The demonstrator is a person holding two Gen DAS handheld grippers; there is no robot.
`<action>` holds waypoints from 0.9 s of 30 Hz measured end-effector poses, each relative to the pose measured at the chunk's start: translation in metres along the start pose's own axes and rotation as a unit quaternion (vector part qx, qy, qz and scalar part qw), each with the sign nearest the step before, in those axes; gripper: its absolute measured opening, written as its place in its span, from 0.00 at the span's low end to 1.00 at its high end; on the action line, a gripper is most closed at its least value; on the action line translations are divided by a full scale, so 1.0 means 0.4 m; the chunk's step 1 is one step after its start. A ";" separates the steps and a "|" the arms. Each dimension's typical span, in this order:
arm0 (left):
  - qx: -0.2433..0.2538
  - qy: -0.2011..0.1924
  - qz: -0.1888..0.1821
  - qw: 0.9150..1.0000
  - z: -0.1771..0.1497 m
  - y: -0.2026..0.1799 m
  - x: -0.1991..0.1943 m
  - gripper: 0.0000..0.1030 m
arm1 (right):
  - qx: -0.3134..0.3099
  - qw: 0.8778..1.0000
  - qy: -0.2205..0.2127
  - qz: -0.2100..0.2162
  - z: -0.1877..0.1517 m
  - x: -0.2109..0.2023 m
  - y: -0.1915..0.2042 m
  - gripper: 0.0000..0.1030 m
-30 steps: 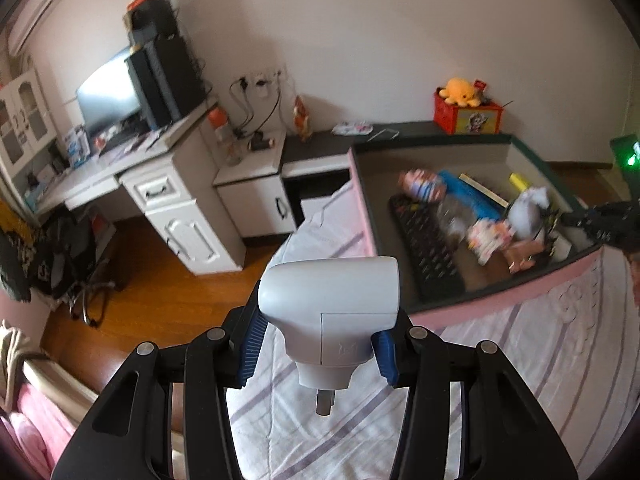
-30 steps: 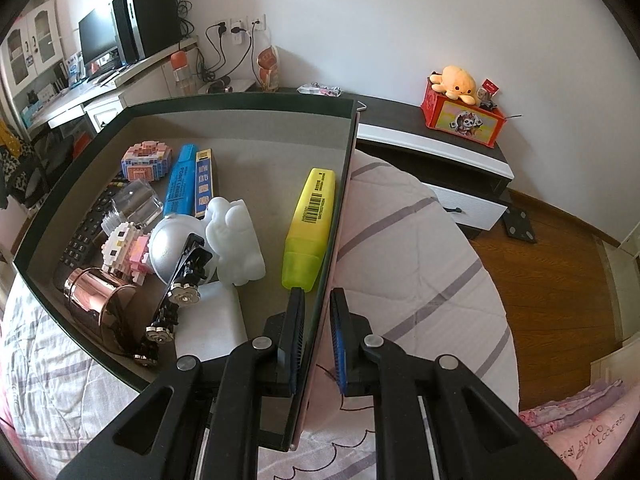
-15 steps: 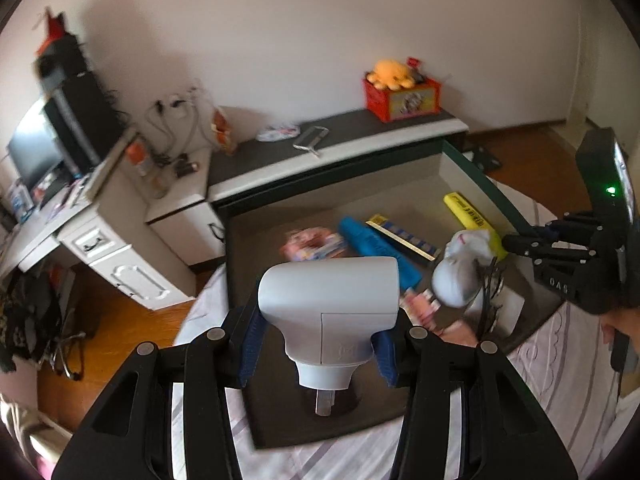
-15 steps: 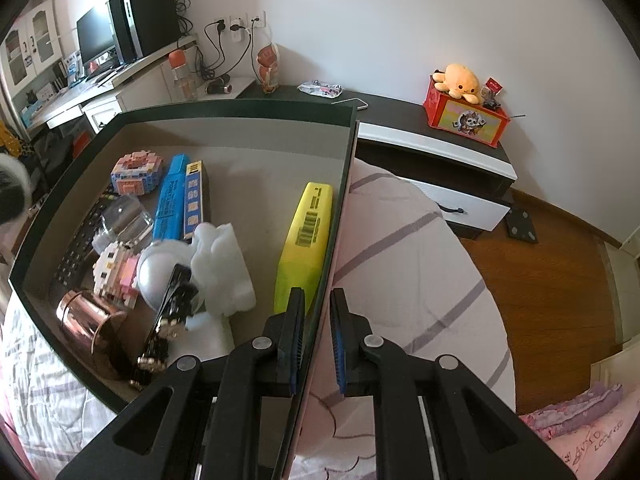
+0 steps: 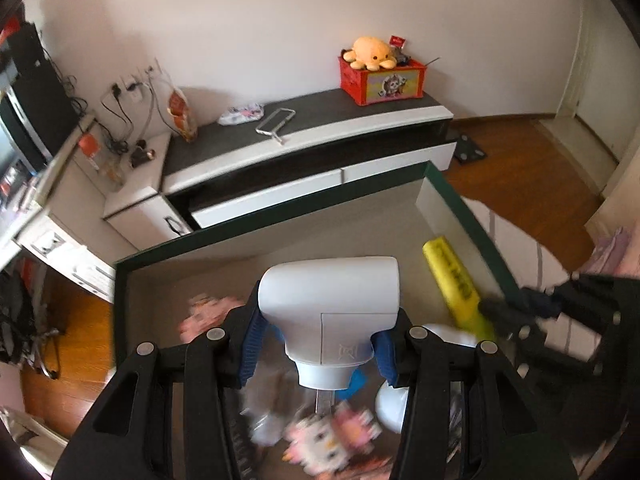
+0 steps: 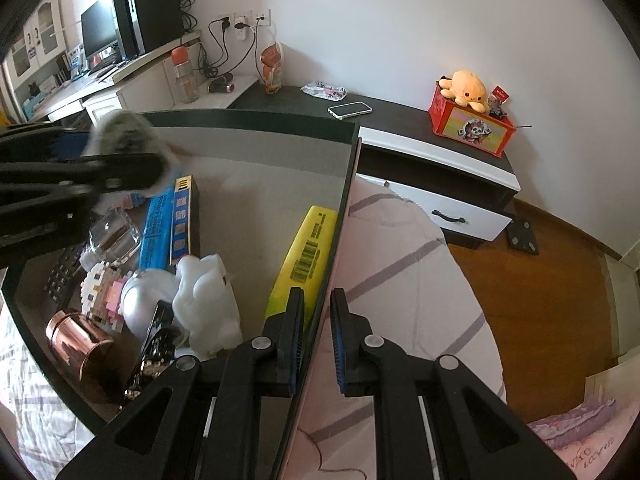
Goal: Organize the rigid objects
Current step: 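Carry the plug adapter over the pink box while the right tool grips the box rim, then lower the plug adapter into the box and open the left tool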
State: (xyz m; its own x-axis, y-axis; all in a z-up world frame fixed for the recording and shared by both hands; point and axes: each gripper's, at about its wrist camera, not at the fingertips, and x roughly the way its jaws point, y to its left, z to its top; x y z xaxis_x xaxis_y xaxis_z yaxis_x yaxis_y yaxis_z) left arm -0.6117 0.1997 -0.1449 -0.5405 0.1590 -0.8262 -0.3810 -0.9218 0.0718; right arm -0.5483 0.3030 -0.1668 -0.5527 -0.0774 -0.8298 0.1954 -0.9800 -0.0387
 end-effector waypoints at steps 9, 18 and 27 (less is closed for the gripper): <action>-0.023 0.027 -0.011 0.999 0.042 -0.040 0.106 0.46 | 0.003 1.000 0.004 0.005 0.049 0.041 -0.018 0.13; -0.024 0.026 -0.005 0.999 0.071 -0.045 0.145 0.46 | 0.007 1.000 0.004 0.002 0.086 0.072 -0.030 0.13; -0.015 0.038 -0.002 0.999 0.064 -0.046 0.156 0.48 | 0.005 1.000 0.005 -0.001 0.102 0.085 -0.035 0.13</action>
State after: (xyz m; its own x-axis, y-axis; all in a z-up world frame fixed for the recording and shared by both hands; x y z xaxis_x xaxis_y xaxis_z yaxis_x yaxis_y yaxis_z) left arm -0.6576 0.2358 -0.1836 -0.4796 0.1361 -0.8668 -0.3603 -0.9313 0.0532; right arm -0.6030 0.3064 -0.1718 -0.5446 -0.0729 -0.8355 0.1857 -0.9820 -0.0354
